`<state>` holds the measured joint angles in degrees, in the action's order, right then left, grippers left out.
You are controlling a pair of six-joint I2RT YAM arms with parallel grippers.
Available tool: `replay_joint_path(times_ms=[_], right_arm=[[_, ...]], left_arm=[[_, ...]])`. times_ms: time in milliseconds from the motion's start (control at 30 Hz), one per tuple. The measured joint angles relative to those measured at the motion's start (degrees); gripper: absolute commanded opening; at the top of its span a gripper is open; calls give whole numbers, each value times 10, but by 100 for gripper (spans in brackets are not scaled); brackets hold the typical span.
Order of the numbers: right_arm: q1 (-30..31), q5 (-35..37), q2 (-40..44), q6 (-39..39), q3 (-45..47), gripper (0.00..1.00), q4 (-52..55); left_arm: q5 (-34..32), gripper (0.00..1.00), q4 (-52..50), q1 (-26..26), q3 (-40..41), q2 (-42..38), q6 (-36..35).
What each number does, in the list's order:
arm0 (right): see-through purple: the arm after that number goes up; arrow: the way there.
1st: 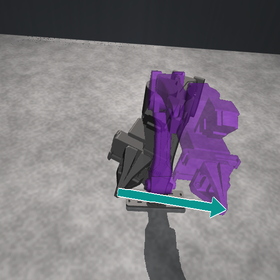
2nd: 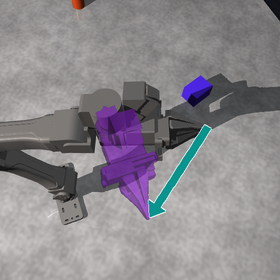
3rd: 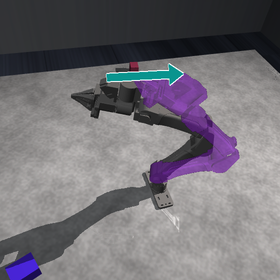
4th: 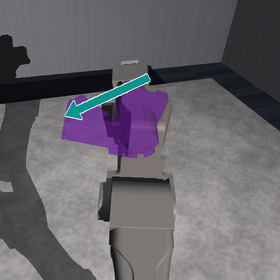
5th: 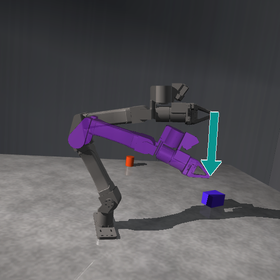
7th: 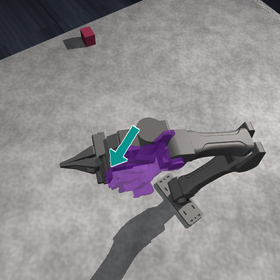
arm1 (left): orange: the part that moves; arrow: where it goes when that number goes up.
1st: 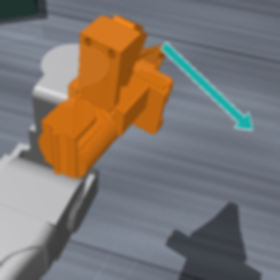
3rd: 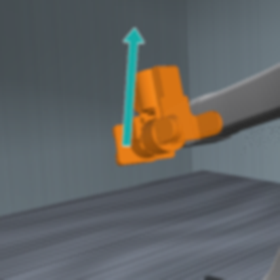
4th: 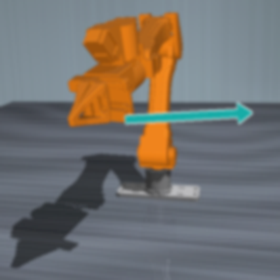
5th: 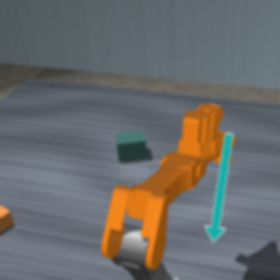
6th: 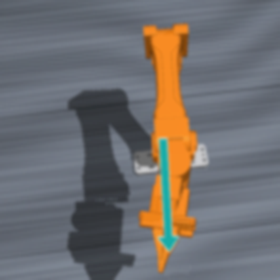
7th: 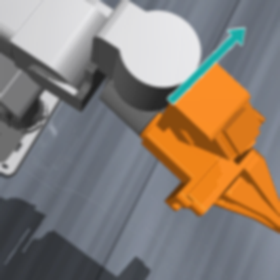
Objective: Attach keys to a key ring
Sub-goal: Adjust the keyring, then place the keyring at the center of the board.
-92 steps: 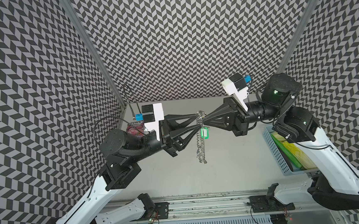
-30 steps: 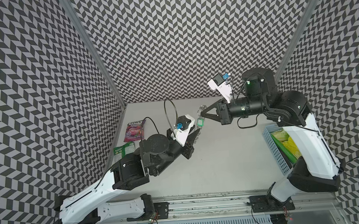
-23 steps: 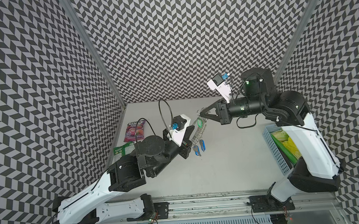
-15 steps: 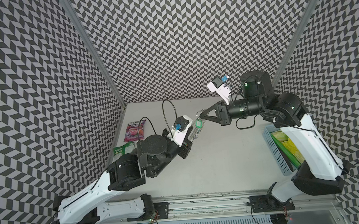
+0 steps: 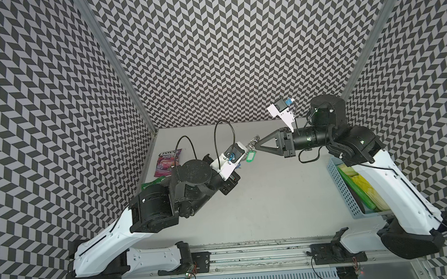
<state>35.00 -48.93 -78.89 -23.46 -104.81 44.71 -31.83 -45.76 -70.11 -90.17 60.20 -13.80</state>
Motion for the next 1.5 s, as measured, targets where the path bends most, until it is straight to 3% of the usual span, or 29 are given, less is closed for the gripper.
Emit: replay_joint_path(times_ms=[233, 333, 633, 833, 1333, 1500], right_arm=[[-22, 4, 21, -12, 18, 49, -23], [-26, 12, 30, -14, 20, 58, -34], [-82, 50, 52, -17, 26, 60, -52], [-143, 86, 90, -29, 84, 59, -88], [-290, 156, 179, -51, 283, 58, -150], [-318, 161, 190, -52, 307, 58, -167]], left_arm=[[-26, 0, -20, 4, -20, 0, -13], [-29, 0, -22, 4, -28, 1, -18], [-21, 0, -29, 4, -47, 11, -18], [34, 0, -36, 5, -56, 29, 2], [311, 0, 130, 30, 96, 49, 127], [455, 0, 226, 92, 149, 57, 191]])
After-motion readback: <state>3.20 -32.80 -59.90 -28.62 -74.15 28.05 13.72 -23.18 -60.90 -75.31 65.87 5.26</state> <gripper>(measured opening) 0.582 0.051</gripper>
